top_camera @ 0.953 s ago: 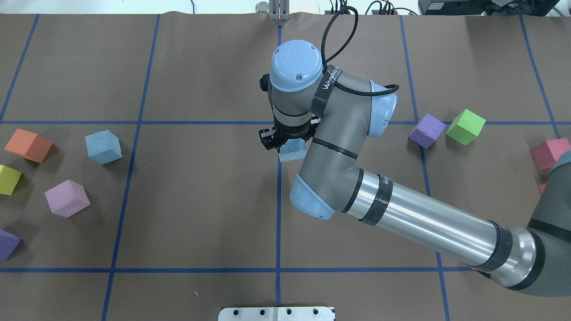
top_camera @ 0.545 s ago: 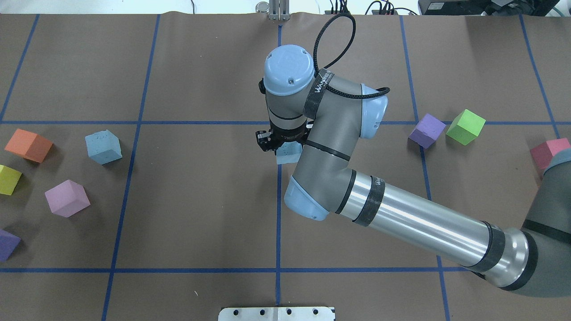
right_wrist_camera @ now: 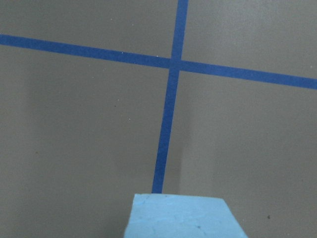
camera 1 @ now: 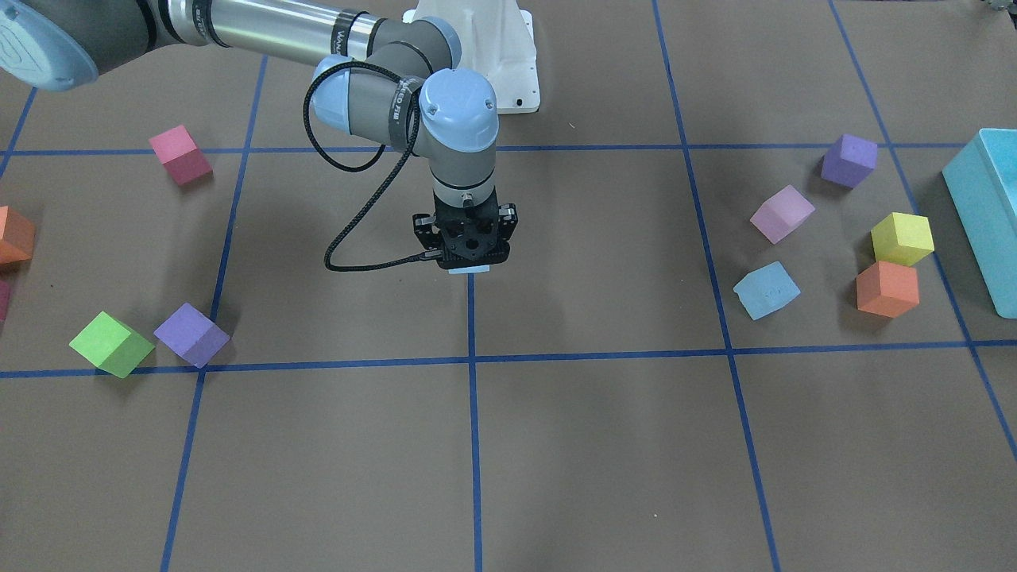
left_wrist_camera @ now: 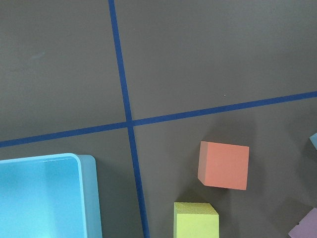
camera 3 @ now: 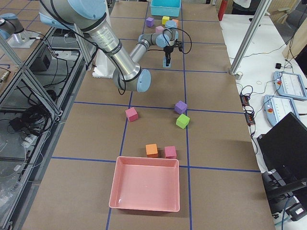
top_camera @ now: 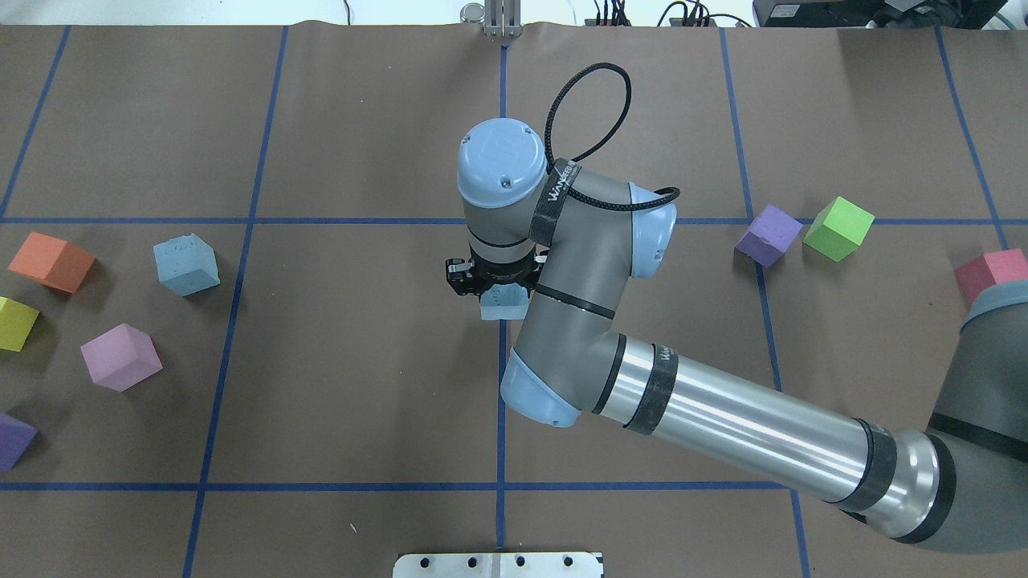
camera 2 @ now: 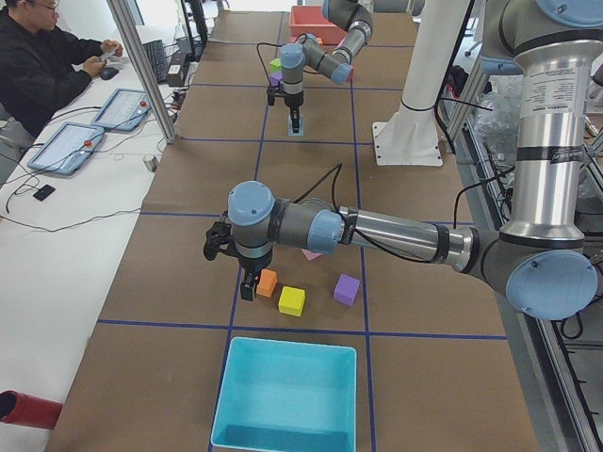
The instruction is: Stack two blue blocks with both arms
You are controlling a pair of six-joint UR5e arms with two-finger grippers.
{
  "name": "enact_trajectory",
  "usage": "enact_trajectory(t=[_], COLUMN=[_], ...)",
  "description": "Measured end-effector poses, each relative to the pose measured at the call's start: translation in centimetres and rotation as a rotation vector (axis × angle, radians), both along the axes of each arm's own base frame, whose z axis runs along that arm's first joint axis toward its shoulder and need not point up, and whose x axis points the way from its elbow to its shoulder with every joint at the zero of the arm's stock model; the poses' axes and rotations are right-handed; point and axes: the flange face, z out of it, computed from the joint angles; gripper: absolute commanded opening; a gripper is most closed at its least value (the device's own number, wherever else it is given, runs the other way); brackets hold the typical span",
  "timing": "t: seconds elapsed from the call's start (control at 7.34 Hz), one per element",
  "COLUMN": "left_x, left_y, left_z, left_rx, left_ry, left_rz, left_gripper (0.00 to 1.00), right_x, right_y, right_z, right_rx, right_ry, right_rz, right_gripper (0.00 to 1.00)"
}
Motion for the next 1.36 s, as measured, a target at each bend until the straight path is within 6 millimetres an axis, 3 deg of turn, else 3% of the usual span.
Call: enact_trajectory(t=[0.82, 1.09, 1.23, 1.36], left_x=[0.0, 0.0, 0.0, 0.0], left_y=[-0.1, -0.1, -0.1, -0.1], left_z=[0.8, 0.9, 0.9, 0.9], left_rx=[-0.010, -0.010, -0.009, -0.010], left_ry=[-0.001, -0.001, -0.001, -0.001], left_rz=[0.001, 0.001, 0.001, 0.001], left_gripper=[1.00, 1.00, 1.00, 1.00], right_x=[-2.3, -2.4, -2.4, -2.4], right_y=[2.8, 2.8, 2.8, 2.9], right_z=[1.1, 1.1, 1.1, 1.1], right_rx=[-0.018, -0.018, -0.018, -0.018], right_ry=[0.006, 0.005, 0.005, 0.005], right_rz=[-0.023, -0.024, -0.025, -0.025], right_gripper=[0.63, 0.82, 0.99, 0.99])
